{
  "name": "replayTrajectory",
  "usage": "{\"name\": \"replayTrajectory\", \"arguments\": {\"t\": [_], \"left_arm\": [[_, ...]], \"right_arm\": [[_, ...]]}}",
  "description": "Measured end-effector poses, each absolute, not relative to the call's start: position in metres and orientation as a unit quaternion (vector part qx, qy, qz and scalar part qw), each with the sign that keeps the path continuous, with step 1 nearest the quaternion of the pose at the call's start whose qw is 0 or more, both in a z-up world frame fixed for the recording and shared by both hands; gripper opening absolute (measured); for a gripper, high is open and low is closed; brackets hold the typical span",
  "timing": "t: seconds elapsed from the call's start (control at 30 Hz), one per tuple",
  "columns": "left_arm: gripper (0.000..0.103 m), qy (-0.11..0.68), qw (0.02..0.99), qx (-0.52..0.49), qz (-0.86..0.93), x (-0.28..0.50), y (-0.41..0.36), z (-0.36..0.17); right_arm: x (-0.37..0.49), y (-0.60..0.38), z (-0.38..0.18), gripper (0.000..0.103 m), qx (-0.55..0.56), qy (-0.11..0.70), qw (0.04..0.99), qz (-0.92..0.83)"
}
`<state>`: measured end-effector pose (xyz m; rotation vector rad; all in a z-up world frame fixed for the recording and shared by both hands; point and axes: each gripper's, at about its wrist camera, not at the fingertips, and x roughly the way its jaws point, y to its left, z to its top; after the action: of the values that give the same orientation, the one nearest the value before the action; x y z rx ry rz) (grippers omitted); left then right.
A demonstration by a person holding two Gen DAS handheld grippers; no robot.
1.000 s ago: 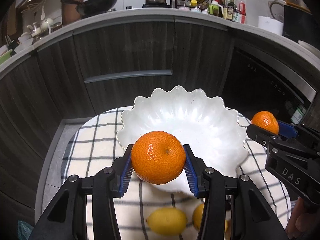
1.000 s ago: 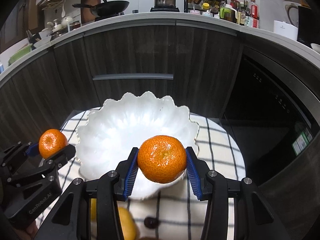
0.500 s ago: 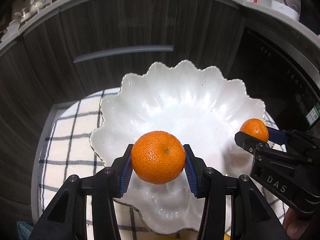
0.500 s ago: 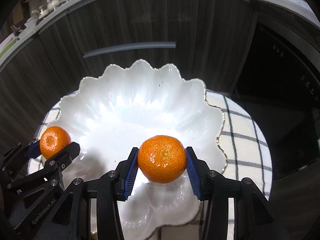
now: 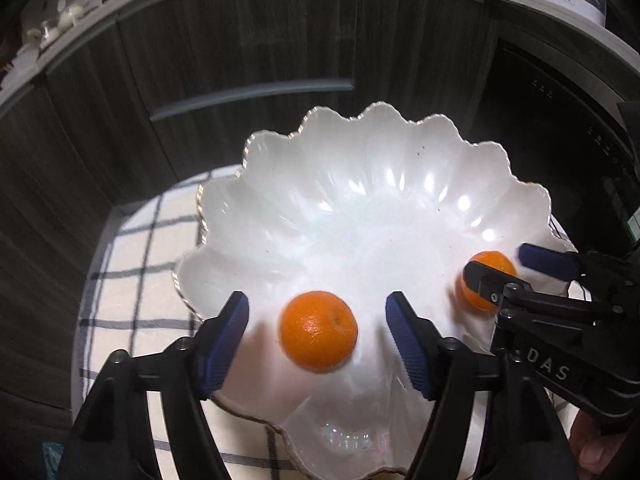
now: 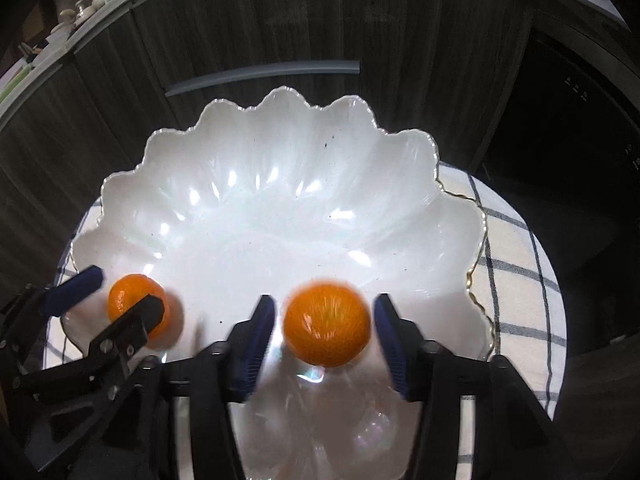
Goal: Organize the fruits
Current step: 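Open the left tool dropping its mandarin into the bowl while the right tool releases its mandarin, then withdraw both open tools from the bowl back toward the remaining fruit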
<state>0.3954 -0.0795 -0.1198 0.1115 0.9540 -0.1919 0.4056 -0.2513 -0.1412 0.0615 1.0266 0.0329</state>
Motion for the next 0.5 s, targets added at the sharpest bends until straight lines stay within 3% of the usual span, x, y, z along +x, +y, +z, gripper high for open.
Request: {"name": "replayTrajectory", "arguments": {"t": [0.17,0.23,0.33,0.5], "left_arm": [[0.075,0.450,0.888,0.051,-0.082,0.394,-0.075,-0.107],[0.084,0.439,0.894,0.053,-0.076,0.391,-0.073,-0.097],[0.088,0.416,0.906,0.051,-0.065,0.385,-0.070,-0.077],[0.090,0.385,0.920,0.054,-0.049,0.368,-0.064,-0.040]], "right_arm": [[0.402,-0.256,-0.121,0.077,0.022,0.467,0.884,-0.007],[0.399,-0.258,-0.108,0.079,0.015,0.452,0.892,-0.016],[0.393,-0.261,-0.084,0.085,0.017,0.425,0.904,-0.030],[0.374,-0.264,-0.048,0.086,0.022,0.397,0.917,-0.042]]}}
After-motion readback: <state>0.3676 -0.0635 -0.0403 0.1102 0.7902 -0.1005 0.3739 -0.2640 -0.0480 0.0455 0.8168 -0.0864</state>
